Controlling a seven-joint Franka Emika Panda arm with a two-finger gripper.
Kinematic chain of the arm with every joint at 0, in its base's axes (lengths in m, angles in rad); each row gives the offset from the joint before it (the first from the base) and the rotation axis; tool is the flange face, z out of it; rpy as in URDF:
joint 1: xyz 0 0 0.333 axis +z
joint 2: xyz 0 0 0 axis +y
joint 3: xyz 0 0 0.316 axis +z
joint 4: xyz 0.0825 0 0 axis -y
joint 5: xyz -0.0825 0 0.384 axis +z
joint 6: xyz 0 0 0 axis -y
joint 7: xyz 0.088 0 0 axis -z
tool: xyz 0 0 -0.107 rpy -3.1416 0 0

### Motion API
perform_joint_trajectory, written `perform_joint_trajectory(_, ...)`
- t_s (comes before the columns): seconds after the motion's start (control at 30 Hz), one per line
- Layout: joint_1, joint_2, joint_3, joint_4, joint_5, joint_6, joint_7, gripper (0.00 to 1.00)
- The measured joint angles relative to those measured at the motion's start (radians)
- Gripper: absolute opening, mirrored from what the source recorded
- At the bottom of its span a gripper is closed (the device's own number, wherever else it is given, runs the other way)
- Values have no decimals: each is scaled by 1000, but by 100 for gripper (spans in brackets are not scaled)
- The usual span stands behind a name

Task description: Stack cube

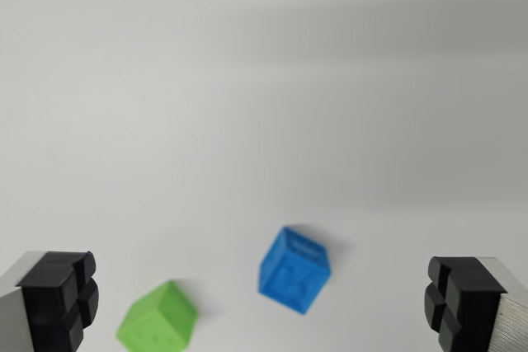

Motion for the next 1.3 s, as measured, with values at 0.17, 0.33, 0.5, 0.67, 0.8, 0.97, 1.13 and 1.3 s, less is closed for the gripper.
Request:
perform_joint_trajectory(0.17, 0, 0, 0, 0, 0, 0, 0, 100)
perform_joint_trajectory(0.33, 0, 0, 0, 0, 0, 0, 0, 100)
perform_joint_trajectory(0.5, 0, 0, 0, -1, 0, 0, 0, 100)
perform_joint_trajectory(0.67, 1, -1, 0, -8, 0, 4, -1, 100)
perform_joint_trajectory(0.8, 3, -5, 1, -20, 0, 10, -4, 100)
perform_joint_trajectory(0.97, 5, -14, 2, -40, 0, 20, -12, 100)
perform_joint_trajectory(1.13, 9, -22, 3, -63, 0, 34, -20, 100)
perform_joint_trajectory(1.3, 14, -34, 5, -95, -1, 53, -31, 100)
